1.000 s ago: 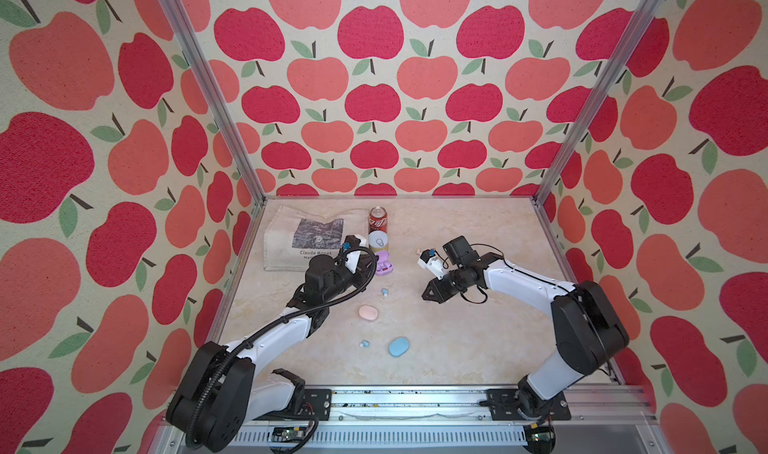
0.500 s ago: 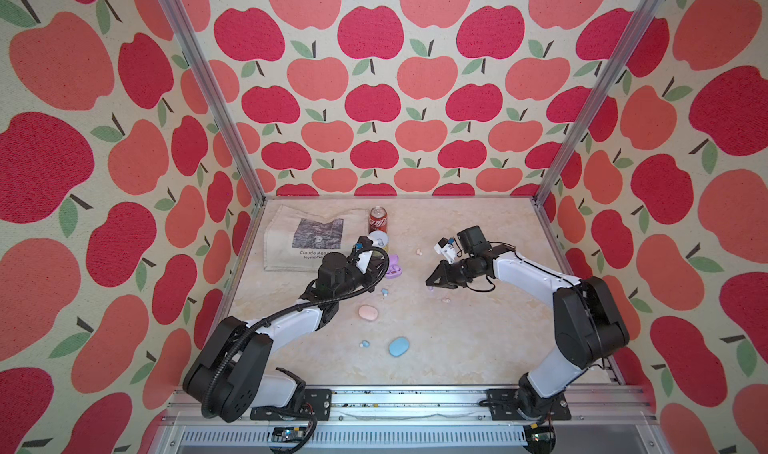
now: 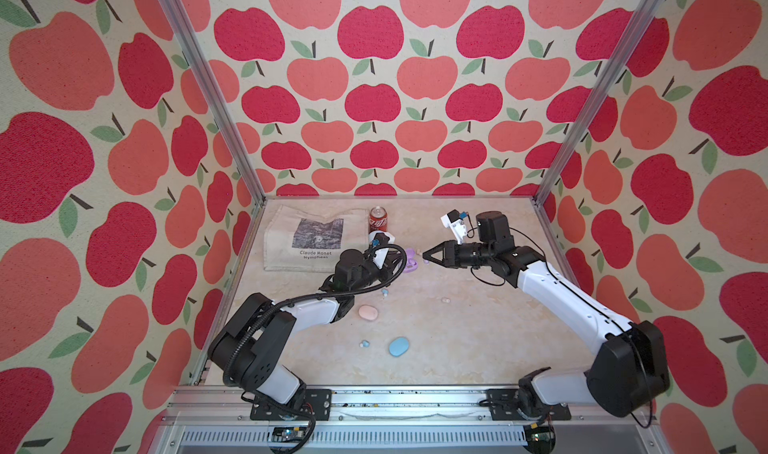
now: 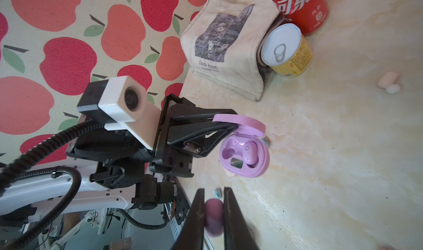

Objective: Insert wireless bluetooth earbuds into charging case
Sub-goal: Insert the wireless bluetooth earbud into the charging case.

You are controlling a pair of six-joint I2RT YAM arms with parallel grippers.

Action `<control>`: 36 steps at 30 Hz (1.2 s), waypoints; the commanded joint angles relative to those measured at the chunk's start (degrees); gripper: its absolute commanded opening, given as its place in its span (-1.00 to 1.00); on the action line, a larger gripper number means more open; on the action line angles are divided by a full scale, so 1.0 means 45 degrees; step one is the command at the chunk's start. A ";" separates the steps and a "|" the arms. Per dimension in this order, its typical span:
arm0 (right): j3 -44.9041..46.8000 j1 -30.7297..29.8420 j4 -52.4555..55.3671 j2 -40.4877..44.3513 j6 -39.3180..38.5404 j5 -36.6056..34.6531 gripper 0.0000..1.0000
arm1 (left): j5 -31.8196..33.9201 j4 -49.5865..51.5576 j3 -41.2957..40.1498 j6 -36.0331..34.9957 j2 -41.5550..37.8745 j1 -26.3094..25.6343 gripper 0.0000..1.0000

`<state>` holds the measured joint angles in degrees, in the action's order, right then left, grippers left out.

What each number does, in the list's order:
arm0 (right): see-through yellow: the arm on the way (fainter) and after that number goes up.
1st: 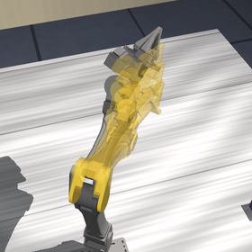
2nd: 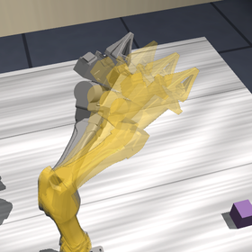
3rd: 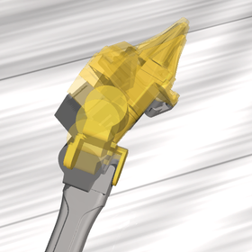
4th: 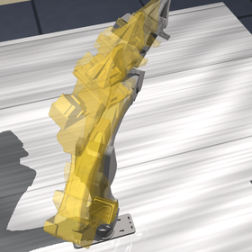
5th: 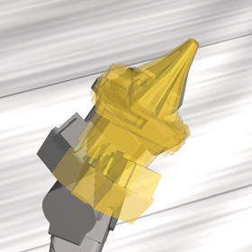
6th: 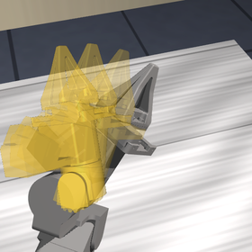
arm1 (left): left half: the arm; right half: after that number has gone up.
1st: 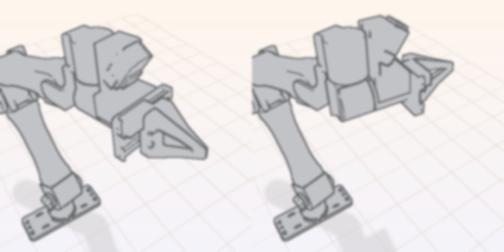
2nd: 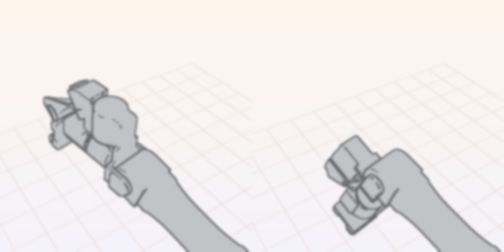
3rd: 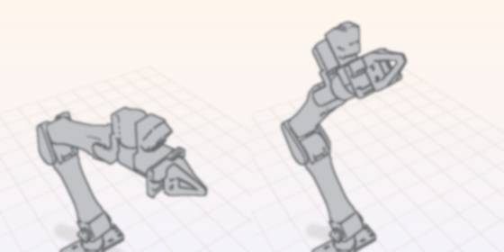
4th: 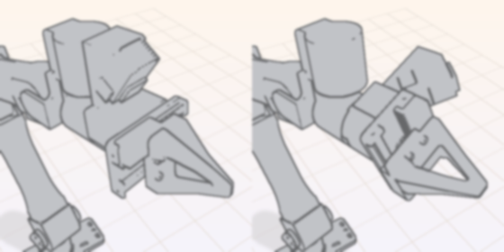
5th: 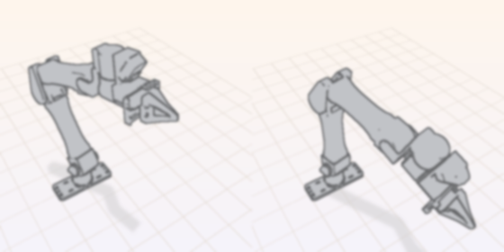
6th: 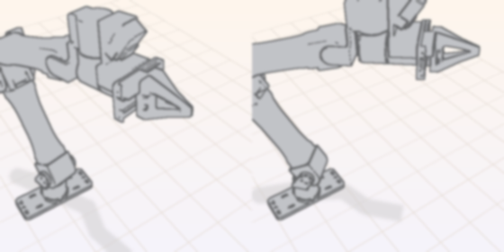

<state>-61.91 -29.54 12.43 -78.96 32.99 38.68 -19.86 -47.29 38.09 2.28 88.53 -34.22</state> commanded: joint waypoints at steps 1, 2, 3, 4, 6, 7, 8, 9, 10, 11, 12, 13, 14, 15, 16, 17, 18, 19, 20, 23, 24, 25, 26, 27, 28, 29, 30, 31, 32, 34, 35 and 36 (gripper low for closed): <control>-0.0188 -0.0398 -0.1199 0.0018 0.0730 0.0024 -0.76 | 0.0272 -0.0338 0.0568 0.0290 0.0099 -0.0172 -1.00; -0.0170 -0.0466 -0.1372 0.0008 0.0808 -0.0018 -0.76 | 0.0274 -0.0304 0.0625 0.0327 0.0126 -0.0215 -1.00; -0.0125 -0.0551 -0.1600 -0.0026 0.0905 -0.0130 -0.76 | 0.0306 -0.0246 0.0682 0.0367 0.0129 -0.0249 -1.00; -0.0125 -0.0617 -0.1756 -0.0068 0.0949 -0.0294 -0.76 | 0.0287 -0.0179 0.0744 0.0388 0.0122 -0.0295 -1.00; -0.0039 -0.0747 -0.2103 -0.0098 0.1040 -0.0467 -0.76 | 0.0290 -0.0115 0.0832 0.0434 0.0131 -0.0326 -1.00; 0.0024 -0.0795 -0.2261 -0.0111 0.1078 -0.0570 -0.76 | 0.0295 -0.0098 0.0882 0.0482 0.0130 -0.0346 -1.00; 0.0108 -0.0832 -0.2395 -0.0145 0.1126 -0.0642 -0.76 | 0.0277 -0.0080 0.0909 0.0517 0.0118 -0.0374 -1.00; 0.0191 -0.0828 -0.2546 -0.0153 0.1181 -0.0665 -0.76 | 0.0233 -0.0032 0.0958 0.0534 0.0074 -0.0403 -1.00; 0.0251 -0.0854 -0.2647 -0.0150 0.1220 -0.0691 -0.76 | 0.0135 0.0106 0.1022 0.0547 -0.0009 -0.0404 -1.00; 0.0302 -0.0856 -0.2728 -0.0165 0.1223 -0.0721 -0.76 | 0.0025 0.0194 0.1081 0.0547 -0.0039 -0.0424 -1.00; 0.0390 -0.0867 -0.2840 -0.0167 0.1242 -0.0771 -0.76 | -0.0016 0.0290 0.1133 0.0547 -0.0098 -0.0460 -1.00; 0.0463 -0.0880 -0.3001 -0.0169 0.1253 -0.0784 -0.76 | -0.0069 0.0353 0.1163 0.0537 -0.0150 -0.0463 -1.00; 0.0510 -0.0915 -0.3117 -0.0206 0.1242 -0.0785 -0.76 | -0.0113 0.0383 0.1193 0.0537 -0.0200 -0.0481 -1.00; 0.0534 -0.0931 -0.3185 -0.0252 0.1262 -0.0811 -0.76 | -0.0138 0.0425 0.1221 0.0561 -0.0246 -0.0489 -1.00; 0.0535 -0.0935 -0.3210 -0.0287 0.1262 -0.0792 -0.76 | -0.0175 0.0452 0.1262 0.0578 -0.0279 -0.0490 -1.00; 0.0535 -0.0921 -0.3230 -0.0341 0.1244 -0.0783 -0.76 | -0.0195 0.0453 0.1298 0.0604 -0.0311 -0.0517 -1.00; 0.0535 -0.0941 -0.3266 -0.0373 0.1264 -0.0782 -0.76 | -0.0214 0.0450 0.1336 0.0617 -0.0333 -0.0503 -1.00; 0.0564 -0.0947 -0.3334 -0.0385 0.1294 -0.0801 -0.76 | -0.0248 0.0431 0.1378 0.0648 -0.0329 -0.0527 -1.00; 0.0602 -0.0952 -0.3422 -0.0405 0.1316 -0.0830 -0.76 | -0.0310 0.0430 0.1446 0.0658 -0.0349 -0.0549 -1.00; 0.0670 -0.0972 -0.3503 -0.0445 0.1319 -0.0913 -0.76 | -0.0471 0.0451 0.1641 0.0682 -0.0345 -0.0581 -1.00; 0.0691 -0.0974 -0.3503 -0.0453 0.1291 -0.0955 -0.76 | -0.0507 0.0436 0.1690 0.0665 -0.0344 -0.0581 -1.00; 0.0710 -0.0971 -0.3484 -0.0447 0.1300 -0.1005 -0.76 | -0.0519 0.0433 0.1721 0.0682 -0.0362 -0.0580 -1.00; 0.0707 -0.0973 -0.3484 -0.0442 0.1265 -0.1035 -0.76 | -0.0517 0.0409 0.1732 0.0668 -0.0373 -0.0580 -1.00; 0.0730 -0.0959 -0.3503 -0.0471 0.1262 -0.1072 -0.76 | -0.0527 0.0396 0.1750 0.0701 -0.0396 -0.0581 -1.00; 0.0730 -0.0968 -0.3503 -0.0479 0.1272 -0.1094 -0.76 | -0.0519 0.0391 0.1736 0.0691 -0.0425 -0.0582 -1.00; 0.0730 -0.0973 -0.3537 -0.0505 0.1277 -0.1095 -0.76 | -0.0528 0.0375 0.1732 0.0693 -0.0451 -0.0584 -1.00; 0.0730 -0.0975 -0.3562 -0.0517 0.1266 -0.1112 -0.76 | -0.0526 0.0375 0.1703 0.0697 -0.0469 -0.0582 -1.00; 0.0730 -0.0970 -0.3545 -0.0528 0.1281 -0.1131 -0.76 | -0.0504 0.0372 0.1678 0.0681 -0.0508 -0.0587 -1.00; 0.0731 -0.0956 -0.3515 -0.0534 0.1252 -0.1152 -0.76 | -0.0509 0.0373 0.1654 0.0676 -0.0523 -0.0580 -1.00; 0.0708 -0.0975 -0.3412 -0.0523 0.1151 -0.1183 -0.76 | -0.0454 0.0372 0.1596 0.0648 -0.0572 -0.0591 -1.00; 0.0728 -0.0966 -0.3363 -0.0534 0.1149 -0.1192 -0.76 | -0.0436 0.0373 0.1576 0.0650 -0.0618 -0.0595 -1.00; 0.0730 -0.0962 -0.3329 -0.0505 0.1116 -0.1190 -0.76 | -0.0417 0.0374 0.1556 0.0637 -0.0648 -0.0580 -1.00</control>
<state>-59.22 -33.65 -2.09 -80.82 38.02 33.98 -20.97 -44.99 44.58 4.93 87.26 -36.64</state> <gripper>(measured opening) 0.154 0.106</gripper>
